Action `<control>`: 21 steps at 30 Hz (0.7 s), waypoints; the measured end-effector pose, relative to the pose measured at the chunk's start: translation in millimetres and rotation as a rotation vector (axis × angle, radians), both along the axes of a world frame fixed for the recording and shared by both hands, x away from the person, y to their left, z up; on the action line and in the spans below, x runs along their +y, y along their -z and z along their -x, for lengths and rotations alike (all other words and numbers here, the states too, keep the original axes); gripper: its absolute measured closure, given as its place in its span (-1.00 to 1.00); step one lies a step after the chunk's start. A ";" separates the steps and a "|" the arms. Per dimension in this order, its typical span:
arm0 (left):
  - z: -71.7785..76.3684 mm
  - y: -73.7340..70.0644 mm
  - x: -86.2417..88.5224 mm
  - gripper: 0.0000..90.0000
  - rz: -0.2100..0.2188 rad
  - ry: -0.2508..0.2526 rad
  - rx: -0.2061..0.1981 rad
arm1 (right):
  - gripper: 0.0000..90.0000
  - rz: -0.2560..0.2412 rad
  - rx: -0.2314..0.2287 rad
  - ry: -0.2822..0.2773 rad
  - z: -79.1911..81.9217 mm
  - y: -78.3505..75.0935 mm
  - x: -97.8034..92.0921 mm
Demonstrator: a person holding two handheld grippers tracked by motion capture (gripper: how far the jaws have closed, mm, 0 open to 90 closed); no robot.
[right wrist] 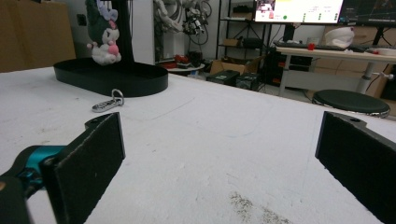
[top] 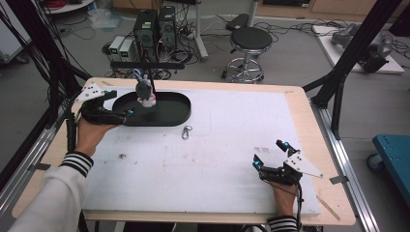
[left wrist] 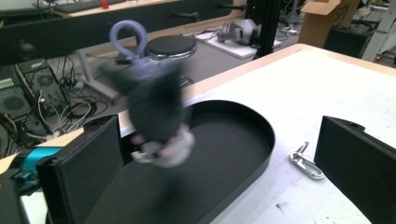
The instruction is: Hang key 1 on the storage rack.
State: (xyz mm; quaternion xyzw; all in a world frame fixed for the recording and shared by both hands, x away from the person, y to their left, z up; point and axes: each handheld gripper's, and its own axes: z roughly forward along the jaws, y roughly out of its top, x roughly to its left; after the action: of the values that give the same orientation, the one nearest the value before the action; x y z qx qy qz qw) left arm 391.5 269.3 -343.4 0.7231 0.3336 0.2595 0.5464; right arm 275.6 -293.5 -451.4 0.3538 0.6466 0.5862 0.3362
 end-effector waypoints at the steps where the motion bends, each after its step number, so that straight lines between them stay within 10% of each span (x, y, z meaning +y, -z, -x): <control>1: 0.0 0.0 0.0 -0.96 0.000 0.000 0.000 | -0.99 0.000 0.000 0.000 0.0 0.0 0.0; 21: 49.2 14.8 20.8 -0.96 0.065 0.022 -0.080 | -0.99 0.004 -0.008 0.002 -0.7 0.1 -0.7</control>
State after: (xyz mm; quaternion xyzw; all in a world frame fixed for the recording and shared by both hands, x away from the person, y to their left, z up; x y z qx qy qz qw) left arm 342.3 290.1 -358.2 0.6977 0.3116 0.2714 0.5853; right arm 276.3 -294.2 -451.4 0.3515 0.6459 0.5861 0.3402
